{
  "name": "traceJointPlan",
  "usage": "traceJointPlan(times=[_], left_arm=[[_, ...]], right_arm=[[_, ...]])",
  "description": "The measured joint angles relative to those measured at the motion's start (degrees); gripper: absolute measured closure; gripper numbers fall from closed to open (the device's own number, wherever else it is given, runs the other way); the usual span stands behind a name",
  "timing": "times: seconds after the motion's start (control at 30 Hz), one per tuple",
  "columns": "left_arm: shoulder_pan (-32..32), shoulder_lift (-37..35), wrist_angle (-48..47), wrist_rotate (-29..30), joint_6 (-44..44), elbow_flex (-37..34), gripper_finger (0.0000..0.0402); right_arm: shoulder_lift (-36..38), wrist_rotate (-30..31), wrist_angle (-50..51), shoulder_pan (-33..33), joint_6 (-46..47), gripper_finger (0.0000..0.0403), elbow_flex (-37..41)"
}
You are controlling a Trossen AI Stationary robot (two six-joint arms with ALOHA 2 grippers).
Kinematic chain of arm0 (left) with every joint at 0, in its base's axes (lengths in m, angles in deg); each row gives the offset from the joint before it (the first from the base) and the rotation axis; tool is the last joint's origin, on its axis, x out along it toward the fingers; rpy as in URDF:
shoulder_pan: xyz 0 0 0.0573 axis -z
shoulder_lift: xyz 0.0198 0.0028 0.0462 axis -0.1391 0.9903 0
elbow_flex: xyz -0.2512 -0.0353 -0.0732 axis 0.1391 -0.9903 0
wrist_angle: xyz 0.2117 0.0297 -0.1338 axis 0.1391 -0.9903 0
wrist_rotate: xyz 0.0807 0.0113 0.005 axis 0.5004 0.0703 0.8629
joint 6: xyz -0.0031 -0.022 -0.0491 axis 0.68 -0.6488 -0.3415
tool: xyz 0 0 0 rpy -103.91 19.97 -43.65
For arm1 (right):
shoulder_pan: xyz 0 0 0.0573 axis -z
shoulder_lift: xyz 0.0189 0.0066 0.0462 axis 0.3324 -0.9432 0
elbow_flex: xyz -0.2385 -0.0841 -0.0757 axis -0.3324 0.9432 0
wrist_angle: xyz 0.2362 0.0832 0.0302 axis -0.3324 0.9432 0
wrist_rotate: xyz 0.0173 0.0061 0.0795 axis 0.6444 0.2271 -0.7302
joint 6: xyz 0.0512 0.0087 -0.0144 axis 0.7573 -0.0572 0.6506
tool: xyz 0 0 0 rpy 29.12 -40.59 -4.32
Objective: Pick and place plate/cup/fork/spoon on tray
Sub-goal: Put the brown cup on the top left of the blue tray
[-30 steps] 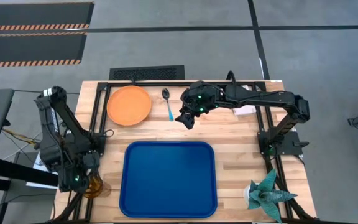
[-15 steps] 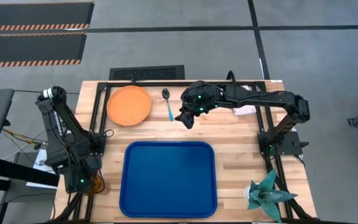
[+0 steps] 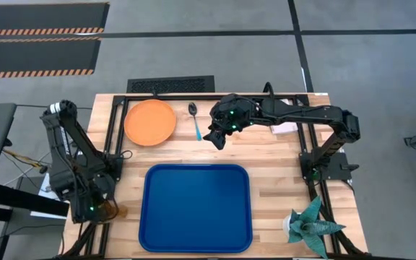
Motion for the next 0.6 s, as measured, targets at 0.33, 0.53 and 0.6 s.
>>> traceJointPlan(times=[0.33,0.53,0.6], left_arm=[[0.0,0.0,-3.7,3.6,-13.7,6.1,0.0401],[-1.4,0.0,-3.5,5.8,-21.8,6.7,0.0401],[-2.8,0.0,-2.7,7.3,-22.7,7.1,0.0401]], right_arm=[[0.0,0.0,0.0,0.2,-1.5,0.0108,0.0],[0.0,0.0,0.0,0.4,-1.5,0.0108,0.0],[0.0,0.0,0.1,0.5,-1.5,0.0108,0.0]])
